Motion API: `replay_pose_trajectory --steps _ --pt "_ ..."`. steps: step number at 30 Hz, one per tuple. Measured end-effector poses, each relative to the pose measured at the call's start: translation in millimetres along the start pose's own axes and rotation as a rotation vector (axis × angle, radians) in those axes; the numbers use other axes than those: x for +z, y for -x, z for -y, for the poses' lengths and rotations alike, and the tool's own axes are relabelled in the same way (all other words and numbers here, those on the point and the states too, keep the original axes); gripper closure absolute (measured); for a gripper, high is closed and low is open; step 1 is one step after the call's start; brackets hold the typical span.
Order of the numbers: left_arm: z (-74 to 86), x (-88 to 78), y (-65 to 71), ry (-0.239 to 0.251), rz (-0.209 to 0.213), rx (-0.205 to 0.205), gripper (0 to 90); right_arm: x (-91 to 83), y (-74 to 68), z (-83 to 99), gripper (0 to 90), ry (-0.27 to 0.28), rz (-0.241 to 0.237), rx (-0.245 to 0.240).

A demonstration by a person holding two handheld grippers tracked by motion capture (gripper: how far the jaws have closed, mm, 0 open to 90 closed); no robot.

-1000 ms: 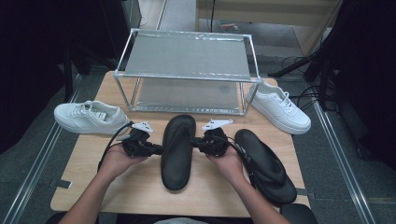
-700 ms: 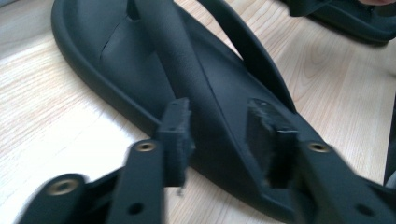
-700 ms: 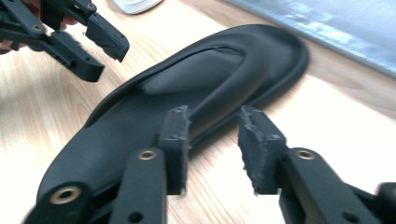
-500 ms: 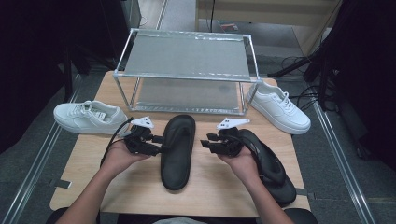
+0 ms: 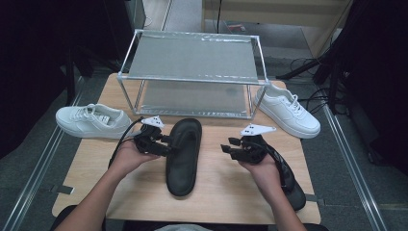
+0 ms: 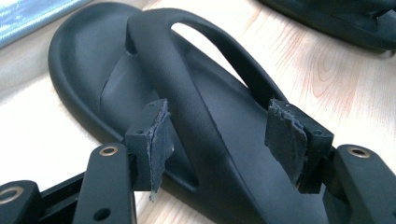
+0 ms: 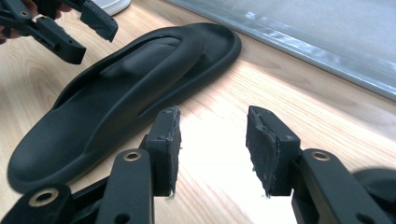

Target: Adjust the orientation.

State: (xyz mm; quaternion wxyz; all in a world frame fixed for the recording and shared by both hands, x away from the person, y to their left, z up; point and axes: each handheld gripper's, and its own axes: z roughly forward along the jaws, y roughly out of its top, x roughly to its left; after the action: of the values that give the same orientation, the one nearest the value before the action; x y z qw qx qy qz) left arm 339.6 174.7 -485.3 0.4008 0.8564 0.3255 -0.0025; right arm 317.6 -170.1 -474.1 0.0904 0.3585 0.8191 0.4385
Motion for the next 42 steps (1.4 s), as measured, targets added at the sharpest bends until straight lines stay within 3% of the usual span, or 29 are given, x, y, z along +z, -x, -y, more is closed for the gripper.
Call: replay_pose_trajectory --steps 10,18,23,26,32,36,39,42 --pt "-9.7 5.9 -3.1 0.013 0.027 0.003 40.0 -41.7 13.3 21.1 55.3 0.01 0.065 0.05" --pt "-11.0 7.9 -2.6 0.018 0.005 -0.007 41.0 -65.0 24.9 48.4 55.7 -0.033 0.101 0.081" --pt "-11.6 7.6 -4.0 0.033 0.009 -0.006 40.9 -68.6 26.7 59.9 55.1 -0.054 0.107 0.107" --pt "-11.7 7.6 -4.5 0.031 0.013 -0.001 41.0 -69.4 27.4 63.8 55.1 -0.063 0.112 0.097" --pt "-11.9 6.2 -5.8 0.042 0.027 0.005 40.9 -69.8 32.0 71.9 54.6 -0.075 0.124 0.144" --pt "-11.7 5.2 -5.9 0.039 0.013 0.009 41.0 -64.8 34.7 72.3 55.2 -0.084 0.127 0.136" --pt "-11.9 2.3 -5.1 0.058 0.01 0.007 41.0 -57.9 38.0 76.8 54.9 -0.133 0.129 0.127" --pt "-11.9 1.2 -4.2 0.065 0.002 0.008 41.0 -57.7 38.8 77.2 54.9 -0.129 0.125 0.133"
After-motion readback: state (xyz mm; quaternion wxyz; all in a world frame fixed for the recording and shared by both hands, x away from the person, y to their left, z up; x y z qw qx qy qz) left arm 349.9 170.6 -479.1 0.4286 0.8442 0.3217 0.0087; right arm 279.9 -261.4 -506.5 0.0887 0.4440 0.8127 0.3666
